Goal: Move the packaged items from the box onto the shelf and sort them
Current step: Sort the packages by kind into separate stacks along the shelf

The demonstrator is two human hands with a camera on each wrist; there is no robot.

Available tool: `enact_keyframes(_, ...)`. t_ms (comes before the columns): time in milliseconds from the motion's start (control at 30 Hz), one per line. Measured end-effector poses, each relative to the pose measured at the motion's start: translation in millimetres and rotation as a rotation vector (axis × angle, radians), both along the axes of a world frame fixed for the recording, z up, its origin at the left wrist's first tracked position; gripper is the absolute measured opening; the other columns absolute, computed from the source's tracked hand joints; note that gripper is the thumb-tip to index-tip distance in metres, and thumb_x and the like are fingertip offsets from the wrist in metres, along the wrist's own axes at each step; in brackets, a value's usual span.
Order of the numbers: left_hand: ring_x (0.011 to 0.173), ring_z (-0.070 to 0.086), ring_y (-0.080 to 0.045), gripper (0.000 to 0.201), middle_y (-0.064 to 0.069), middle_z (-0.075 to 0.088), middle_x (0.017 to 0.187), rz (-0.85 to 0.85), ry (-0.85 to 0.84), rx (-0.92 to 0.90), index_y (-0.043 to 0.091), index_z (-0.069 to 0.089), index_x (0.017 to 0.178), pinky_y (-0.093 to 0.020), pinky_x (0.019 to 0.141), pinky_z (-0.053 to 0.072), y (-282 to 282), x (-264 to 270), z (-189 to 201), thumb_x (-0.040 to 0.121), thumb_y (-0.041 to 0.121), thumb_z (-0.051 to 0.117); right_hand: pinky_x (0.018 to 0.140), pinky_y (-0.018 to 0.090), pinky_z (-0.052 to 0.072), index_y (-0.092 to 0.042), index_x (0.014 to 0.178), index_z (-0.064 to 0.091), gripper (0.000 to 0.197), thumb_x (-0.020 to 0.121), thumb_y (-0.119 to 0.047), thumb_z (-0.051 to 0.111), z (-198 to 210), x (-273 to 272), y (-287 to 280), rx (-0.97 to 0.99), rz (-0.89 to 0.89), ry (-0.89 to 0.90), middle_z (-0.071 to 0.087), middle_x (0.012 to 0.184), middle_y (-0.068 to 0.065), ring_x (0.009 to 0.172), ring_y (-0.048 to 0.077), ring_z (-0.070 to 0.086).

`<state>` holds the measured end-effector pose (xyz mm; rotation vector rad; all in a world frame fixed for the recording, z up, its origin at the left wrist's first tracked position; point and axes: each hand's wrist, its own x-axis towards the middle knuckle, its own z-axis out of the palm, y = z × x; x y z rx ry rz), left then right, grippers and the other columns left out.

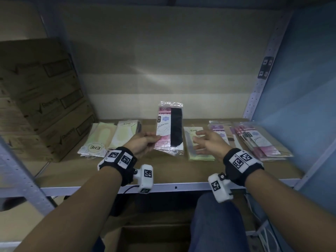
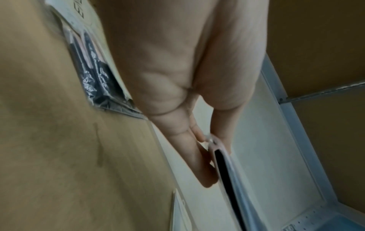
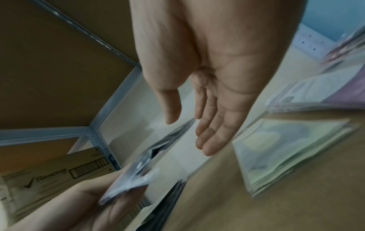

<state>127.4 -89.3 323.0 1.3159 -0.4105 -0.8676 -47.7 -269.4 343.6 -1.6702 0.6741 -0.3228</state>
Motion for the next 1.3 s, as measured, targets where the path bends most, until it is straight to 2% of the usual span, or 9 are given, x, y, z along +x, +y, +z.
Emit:
enact_keyframes(100, 0.094, 0.067, -0.018, 0.032, -0.015, 0.067, 0.113, -0.007, 0.028, -0.007, 0.000, 0.053, 0.117, -0.022, 0.078, 0.058, -5.4, -4.0, -5.0, 0.087, 0.000, 0.062, 0.073, 0.038, 0.059, -0.005, 0.121, 0.050, 0.041, 0.084, 0.001, 0.065, -3.8, 8.9, 13.5, 0.061, 0.004, -0.045, 0.063, 0.091, 0.017, 0.077, 0.026, 0.065)
enact_keyframes(200, 0.095, 0.066, -0.023, 0.022, -0.016, 0.069, 0.108, 0.012, -0.028, 0.016, 0.002, 0.056, 0.107, -0.028, 0.087, 0.052, -9.0, -9.0, -7.8, 0.086, 0.000, 0.064, 0.058, 0.028, 0.057, -0.002, 0.115, 0.055, 0.035, 0.083, 0.012, 0.060, -7.7, 16.8, 20.4, 0.022, -0.050, -0.057, 0.062, 0.077, 0.013, 0.062, 0.021, 0.060)
enact_keyframes(333, 0.084, 0.068, -0.020, 0.017, -0.014, 0.069, 0.099, 0.068, -0.015, -0.001, 0.002, 0.056, 0.100, -0.023, 0.068, 0.059, -8.3, -9.8, -10.5, 0.085, -0.002, 0.063, 0.070, 0.035, 0.056, -0.006, 0.106, 0.062, 0.025, 0.083, 0.004, 0.063, -14.9, 23.5, 24.2, 0.000, -0.086, -0.071, 0.064, 0.090, 0.012, 0.070, 0.020, 0.061)
enact_keyframes(467, 0.092, 0.069, -0.025, 0.033, -0.018, 0.069, 0.110, 0.112, -0.099, 0.168, 0.004, 0.060, 0.103, -0.036, 0.083, 0.057, -7.8, -0.3, -22.1, 0.076, 0.010, 0.077, 0.071, 0.032, 0.057, -0.007, 0.114, 0.060, 0.033, 0.082, -0.001, 0.068, -29.1, 31.3, 28.9, -0.081, -0.050, -0.004, 0.063, 0.102, 0.005, 0.073, 0.017, 0.062)
enact_keyframes(600, 0.092, 0.067, -0.022, 0.038, -0.011, 0.069, 0.109, 0.060, -0.197, 0.301, 0.007, 0.064, 0.105, -0.030, 0.078, 0.056, -10.2, -2.9, -29.2, 0.073, 0.018, 0.080, 0.092, 0.040, 0.052, -0.005, 0.122, 0.058, 0.040, 0.084, -0.005, 0.066, -41.1, 40.0, 31.5, -0.256, -0.090, 0.108, 0.064, 0.114, 0.007, 0.100, 0.024, 0.063)
enact_keyframes(700, 0.096, 0.063, -0.020, 0.044, -0.003, 0.066, 0.105, 0.068, -0.380, 0.449, 0.009, 0.059, 0.113, -0.033, 0.088, 0.053, -12.5, -6.7, -34.5, 0.076, 0.022, 0.078, 0.099, 0.033, 0.048, -0.005, 0.125, 0.057, 0.040, 0.085, -0.007, 0.065, -47.2, 44.2, 33.3, -0.354, -0.078, 0.174, 0.064, 0.118, 0.008, 0.108, 0.023, 0.060)
enact_keyframes(967, 0.115, 0.057, -0.021, 0.046, -0.005, 0.059, 0.129, 0.025, -0.780, 0.714, 0.013, 0.056, 0.125, -0.024, 0.088, 0.045, -15.6, -20.1, -41.1, 0.083, 0.024, 0.070, 0.095, 0.028, 0.046, -0.004, 0.120, 0.061, 0.034, 0.087, -0.009, 0.061, -56.6, 47.4, 38.4, -0.570, 0.012, 0.342, 0.065, 0.118, 0.011, 0.109, 0.025, 0.060)
enact_keyframes(1100, 0.116, 0.057, -0.020, 0.044, -0.002, 0.059, 0.130, 0.033, -0.785, 0.694, 0.014, 0.058, 0.125, -0.026, 0.095, 0.045, -9.6, -14.1, -35.7, 0.084, 0.027, 0.069, 0.085, 0.021, 0.043, -0.005, 0.119, 0.063, 0.033, 0.086, -0.006, 0.060, -49.0, 50.8, 37.9, -0.584, -0.021, 0.311, 0.065, 0.119, 0.011, 0.109, 0.023, 0.060)
enact_keyframes(1300, 0.112, 0.059, -0.021, 0.036, -0.007, 0.063, 0.124, 0.188, -0.854, 0.614, 0.009, 0.061, 0.122, -0.026, 0.094, 0.046, 15.9, 13.7, -8.7, 0.086, 0.016, 0.062, 0.089, 0.026, 0.046, -0.006, 0.113, 0.065, 0.027, 0.087, -0.007, 0.060, -29.2, 66.3, 45.2, -0.564, 0.006, 0.217, 0.067, 0.113, 0.009, 0.105, 0.022, 0.062)
